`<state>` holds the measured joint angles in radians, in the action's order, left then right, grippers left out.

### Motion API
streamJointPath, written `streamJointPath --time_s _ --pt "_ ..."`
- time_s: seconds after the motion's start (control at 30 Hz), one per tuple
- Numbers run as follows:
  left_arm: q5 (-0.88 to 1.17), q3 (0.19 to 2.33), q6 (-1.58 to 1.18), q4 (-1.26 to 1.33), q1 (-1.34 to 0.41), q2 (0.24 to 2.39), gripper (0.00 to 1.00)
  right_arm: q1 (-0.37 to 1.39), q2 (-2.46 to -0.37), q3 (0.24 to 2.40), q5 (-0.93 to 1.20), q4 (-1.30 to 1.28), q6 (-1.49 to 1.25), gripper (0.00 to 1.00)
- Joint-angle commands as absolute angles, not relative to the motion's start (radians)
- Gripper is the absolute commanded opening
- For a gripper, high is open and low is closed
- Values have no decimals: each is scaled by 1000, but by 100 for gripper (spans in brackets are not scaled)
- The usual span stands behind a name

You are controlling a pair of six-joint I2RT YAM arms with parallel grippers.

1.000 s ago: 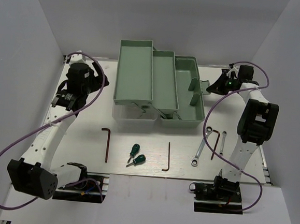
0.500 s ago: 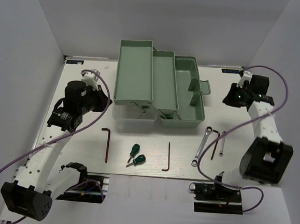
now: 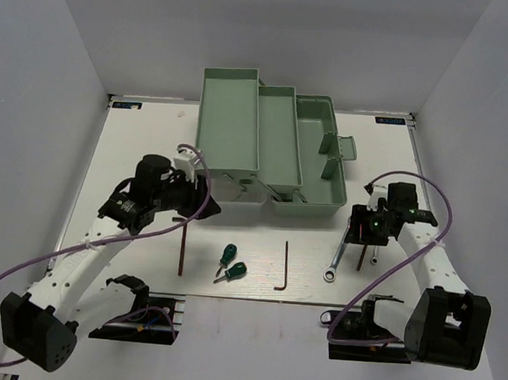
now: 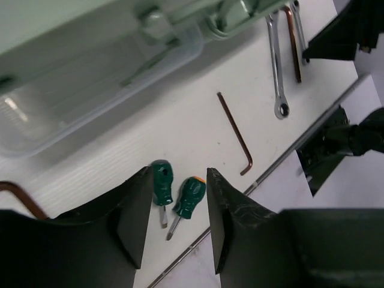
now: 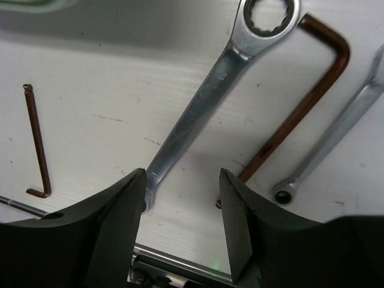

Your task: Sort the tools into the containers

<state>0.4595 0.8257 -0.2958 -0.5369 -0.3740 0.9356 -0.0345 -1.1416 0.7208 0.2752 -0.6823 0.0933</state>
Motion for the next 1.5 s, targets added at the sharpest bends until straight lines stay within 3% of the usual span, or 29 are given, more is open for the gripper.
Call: streamJointPath --time_s 0.0,0.43,0.6,0.83,0.9,1.47 --pt "485 824 -307 -451 -455 983 51 35 -1147 701 224 -661 26 59" --pt "147 844 -370 -341 -882 1152 60 210 -1311 661 -43 -532 -136 63" --pt "-12 853 -402 -301 -1000 1219 65 221 -1367 670 -66 -532 -146 52" --pt "-132 831 -475 -227 -1103 1282 66 216 -1401 689 -81 -564 -167 9" --pt "-147 831 -485 -216 -1123 1313 66 212 -1381 686 -87 -574 -172 2" --pt "-199 861 -512 -117 -1220 1514 71 106 -1072 919 -89 -722 -124 0"
